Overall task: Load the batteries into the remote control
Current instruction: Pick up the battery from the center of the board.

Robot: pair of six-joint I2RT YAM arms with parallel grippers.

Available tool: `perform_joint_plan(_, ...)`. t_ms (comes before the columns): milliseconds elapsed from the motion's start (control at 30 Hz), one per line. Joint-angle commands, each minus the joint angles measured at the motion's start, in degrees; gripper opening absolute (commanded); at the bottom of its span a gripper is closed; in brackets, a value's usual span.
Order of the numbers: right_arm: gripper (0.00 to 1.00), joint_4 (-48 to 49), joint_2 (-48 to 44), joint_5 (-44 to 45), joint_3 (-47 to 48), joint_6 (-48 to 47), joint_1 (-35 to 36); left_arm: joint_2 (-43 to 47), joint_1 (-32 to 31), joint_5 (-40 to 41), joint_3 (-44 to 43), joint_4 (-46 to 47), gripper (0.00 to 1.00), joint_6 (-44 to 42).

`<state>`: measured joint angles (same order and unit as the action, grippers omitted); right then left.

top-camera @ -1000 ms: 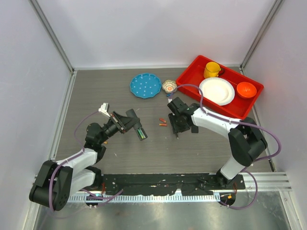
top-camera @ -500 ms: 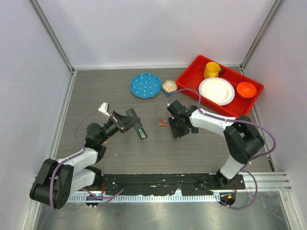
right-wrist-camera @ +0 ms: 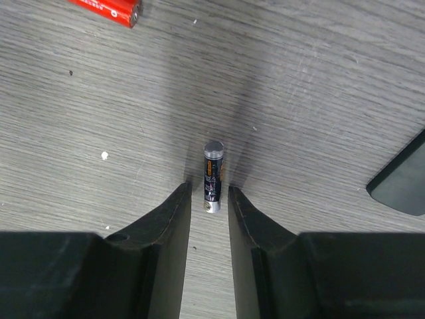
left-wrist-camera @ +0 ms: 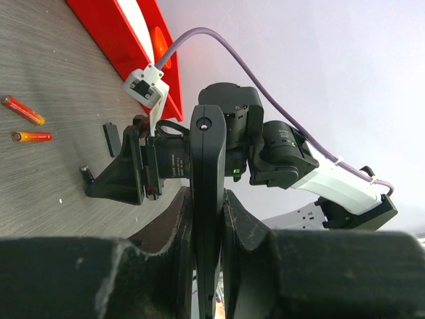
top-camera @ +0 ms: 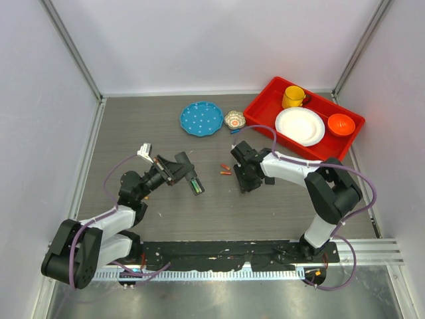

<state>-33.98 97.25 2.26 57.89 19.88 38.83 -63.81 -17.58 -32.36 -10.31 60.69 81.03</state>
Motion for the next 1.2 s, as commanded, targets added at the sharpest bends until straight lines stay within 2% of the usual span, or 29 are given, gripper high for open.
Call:
perform_joint_plan(0,0.33,1.1,-0.1,0.9,-1.1,0.4,0.1,0.1,-0.2,0.0,-0.1,4.1,0.0,0.4)
perform_joint_plan(300,0.28,0.9,-0.9,0.8,-2.5,0.4,0.1,-0.1,-0.2,0.2,-0.2,4.1,0.0,0.5)
perform_joint_plan(500,0.13,1.1,-1.4,0.7,-3.3,0.9,0.1,0.1,-0.4,0.3,-0.3,4.1,0.0,0.5)
perform_joint_plan(600,0.01,1.0,-3.1,1.3,-3.6,1.8,0.1,0.1,-1.4,1.1,-0.5,4.2,0.0,0.4)
perform_joint_plan(733,0.01,0.1,-10.1,2.7,-3.5,4.5,0.1,-0.6,-6.9,5.6,-0.9,4.1,0.0,-1.4)
perform_joint_plan(833,0.01,-2.1,-18.7,4.8,-2.3,6.6,0.3,-3.4,-10.9,8.0,-3.0,4.3,0.0,-2.9)
perform_joint_plan(867,0.01,-3.6,-22.5,5.1,-1.7,6.7,0.4,-4.2,-11.6,8.5,-3.9,6.1,0.0,-2.9)
perform_joint_plan(1000,0.01,-10.8,-28.4,5.4,4.4,5.7,1.4,-10.0,-12.9,11.4,-4.4,13.7,0.0,-1.6)
perform_joint_plan(1100,0.01,-16.1,-30.8,1.7,8.2,2.7,3.7,-14.4,-13.8,12.8,-5.1,17.9,0.0,-0.9)
perform_joint_plan(1167,0.01,-18.8,-31.8,0.2,9.8,4.2,5.7,-16.8,-15.0,14.2,-5.4,21.7,0.0,-0.5)
